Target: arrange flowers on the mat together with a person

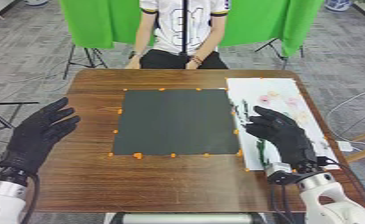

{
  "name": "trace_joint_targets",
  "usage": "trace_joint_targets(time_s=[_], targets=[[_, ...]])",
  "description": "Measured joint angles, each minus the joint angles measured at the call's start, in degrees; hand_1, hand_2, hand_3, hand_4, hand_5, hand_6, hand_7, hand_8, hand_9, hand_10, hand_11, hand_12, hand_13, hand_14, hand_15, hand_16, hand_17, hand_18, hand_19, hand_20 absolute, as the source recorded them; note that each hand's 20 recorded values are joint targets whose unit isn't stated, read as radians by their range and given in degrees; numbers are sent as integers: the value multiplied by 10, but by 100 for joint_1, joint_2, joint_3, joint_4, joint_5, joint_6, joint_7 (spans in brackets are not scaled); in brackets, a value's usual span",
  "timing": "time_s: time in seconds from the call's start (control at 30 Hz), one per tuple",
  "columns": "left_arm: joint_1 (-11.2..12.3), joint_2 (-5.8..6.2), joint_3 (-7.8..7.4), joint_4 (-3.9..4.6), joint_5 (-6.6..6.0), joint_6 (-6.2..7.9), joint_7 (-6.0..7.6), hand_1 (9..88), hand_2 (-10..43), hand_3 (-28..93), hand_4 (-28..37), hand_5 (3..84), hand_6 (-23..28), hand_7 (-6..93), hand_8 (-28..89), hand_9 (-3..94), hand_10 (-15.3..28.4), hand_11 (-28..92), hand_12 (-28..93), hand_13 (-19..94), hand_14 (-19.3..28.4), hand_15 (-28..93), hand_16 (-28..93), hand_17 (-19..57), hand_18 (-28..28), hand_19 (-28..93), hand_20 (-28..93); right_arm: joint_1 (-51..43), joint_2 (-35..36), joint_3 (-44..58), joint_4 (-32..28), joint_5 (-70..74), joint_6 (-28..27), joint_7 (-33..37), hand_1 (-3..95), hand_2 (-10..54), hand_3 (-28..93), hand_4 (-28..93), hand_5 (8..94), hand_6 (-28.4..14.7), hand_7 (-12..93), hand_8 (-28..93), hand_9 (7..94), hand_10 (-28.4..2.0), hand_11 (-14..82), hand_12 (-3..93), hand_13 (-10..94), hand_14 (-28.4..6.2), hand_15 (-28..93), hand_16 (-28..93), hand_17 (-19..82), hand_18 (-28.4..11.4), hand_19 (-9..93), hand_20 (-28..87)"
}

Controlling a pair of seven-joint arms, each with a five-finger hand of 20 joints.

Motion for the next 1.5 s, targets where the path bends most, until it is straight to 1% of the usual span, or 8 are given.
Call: trace_joint_targets(time_s=[0.17, 0.27, 0.43, 0.53, 0.73, 0.97, 1.07, 1.5], targets=[[170, -150, -20, -22, 1, -4, -20, 256, 3, 710, -253, 349, 51, 157, -78, 309, 132, 194, 189, 253, 164, 300, 22, -69, 233, 466, 88, -199, -113, 58, 8, -104, 12, -20, 186, 6, 855, -228, 416, -51, 181, -97, 455, -147, 166, 249, 402, -124, 289, 281, 123, -206, 470, 310], [218, -203, -19, -35, 1, 2, -52, 257, 2, 707, -254, 350, 51, 156, -78, 310, 131, 194, 189, 254, 167, 297, 21, -69, 235, 464, 87, -248, -214, 127, 7, -200, 13, -73, 184, -4, 852, -235, 398, -46, 145, -92, 433, -144, 130, 237, 377, -123, 247, 277, 132, -204, 450, 297], [265, -233, -82, -81, 1, 7, -83, 256, -3, 706, -255, 347, 49, 157, -78, 309, 130, 193, 189, 253, 172, 281, 15, -68, 238, 462, 85, -268, -281, 171, 8, -256, 70, -268, 181, -8, 840, -232, 380, -41, 127, -83, 401, -138, 82, 231, 353, -123, 134, 337, 134, -209, 409, 272], [265, -229, -141, -101, 1, 8, -85, 257, -5, 705, -255, 346, 49, 156, -78, 305, 129, 190, 189, 251, 169, 276, 17, -69, 238, 462, 84, -265, -251, 217, 8, -254, 55, -297, 179, -9, 841, -233, 376, -41, 127, -83, 393, -138, 74, 229, 343, -124, 118, 345, 128, -210, 404, 271], [243, -147, -245, -112, 1, 19, -75, 257, -13, 695, -267, 346, 49, 156, -77, 303, 129, 186, 191, 248, 163, 267, 23, -69, 236, 460, 85, -211, 53, 255, 23, -220, 43, -333, 177, -9, 837, -235, 369, -44, 125, -81, 382, -136, 66, 230, 332, -124, 94, 351, 127, -202, 383, 260], [22, 136, -279, -40, -7, 24, -80, 260, -14, 701, -263, 345, 49, 156, -77, 302, 129, 186, 193, 249, 161, 272, 28, -70, 235, 460, 88, 71, 426, 247, 155, -200, 44, -367, 176, -8, 837, -234, 370, -46, 135, -79, 378, -138, 77, 240, 335, -123, 99, 373, 112, -208, 401, 276], [-99, 218, -261, -13, -9, 32, -77, 261, -13, 698, -263, 345, 48, 157, -78, 302, 130, 186, 193, 249, 161, 272, 28, -70, 235, 460, 88, 196, 480, 194, 174, -201, 71, -387, 176, -8, 836, -234, 371, -46, 137, -80, 379, -139, 82, 244, 339, -123, 113, 376, 111, -208, 405, 278], [-239, 226, -138, 9, 3, 37, -67, 270, -11, 695, -254, 344, 48, 158, -79, 302, 128, 187, 193, 251, 161, 278, 28, -71, 234, 460, 90, 397, 493, -3, 168, -284, 170, -397, 182, -1, 838, -235, 381, -48, 142, -80, 399, -142, 105, 242, 364, -122, 175, 347, 117, -205, 421, 282]])
